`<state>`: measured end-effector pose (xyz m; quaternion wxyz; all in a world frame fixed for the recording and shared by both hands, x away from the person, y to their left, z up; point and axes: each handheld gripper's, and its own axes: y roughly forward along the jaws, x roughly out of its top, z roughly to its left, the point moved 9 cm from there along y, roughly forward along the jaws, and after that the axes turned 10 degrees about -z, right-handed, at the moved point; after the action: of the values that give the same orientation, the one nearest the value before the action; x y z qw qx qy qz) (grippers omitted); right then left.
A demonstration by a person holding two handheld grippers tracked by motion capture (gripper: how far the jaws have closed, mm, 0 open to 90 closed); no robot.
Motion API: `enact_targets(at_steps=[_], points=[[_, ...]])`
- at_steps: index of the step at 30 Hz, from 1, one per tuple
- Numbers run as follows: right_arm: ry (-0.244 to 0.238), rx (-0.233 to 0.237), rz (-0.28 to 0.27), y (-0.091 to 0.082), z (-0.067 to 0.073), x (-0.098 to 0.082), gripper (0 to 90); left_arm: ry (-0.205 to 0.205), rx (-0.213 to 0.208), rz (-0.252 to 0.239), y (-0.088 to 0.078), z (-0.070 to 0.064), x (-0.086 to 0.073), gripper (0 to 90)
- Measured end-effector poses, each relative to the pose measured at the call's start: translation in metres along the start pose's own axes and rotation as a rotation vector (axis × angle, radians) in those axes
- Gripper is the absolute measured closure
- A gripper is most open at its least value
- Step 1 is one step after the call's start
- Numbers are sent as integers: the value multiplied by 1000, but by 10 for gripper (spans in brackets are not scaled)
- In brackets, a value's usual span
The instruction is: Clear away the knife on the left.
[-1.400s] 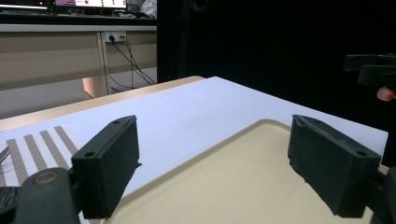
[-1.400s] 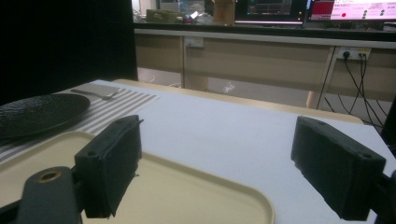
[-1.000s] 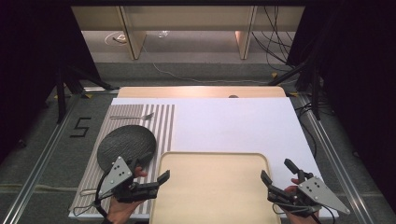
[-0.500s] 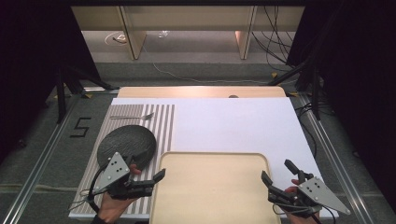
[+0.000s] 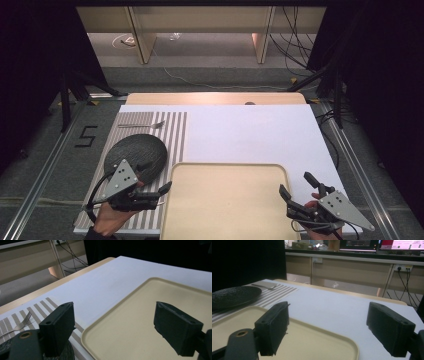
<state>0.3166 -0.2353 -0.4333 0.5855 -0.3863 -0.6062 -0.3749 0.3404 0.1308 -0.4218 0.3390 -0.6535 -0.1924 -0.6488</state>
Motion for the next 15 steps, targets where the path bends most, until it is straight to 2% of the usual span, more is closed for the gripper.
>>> enact_targets(at_steps=[2, 8, 15], points=[[0, 2, 1, 0, 0, 0, 192, 28, -6, 47, 0, 1, -5, 172], [-1, 6, 7, 0, 1, -1, 192, 67, -10, 107, 1, 3, -12, 177], [0, 10, 4, 0, 2, -1, 193, 69, -11, 147, -3, 11, -16, 176]])
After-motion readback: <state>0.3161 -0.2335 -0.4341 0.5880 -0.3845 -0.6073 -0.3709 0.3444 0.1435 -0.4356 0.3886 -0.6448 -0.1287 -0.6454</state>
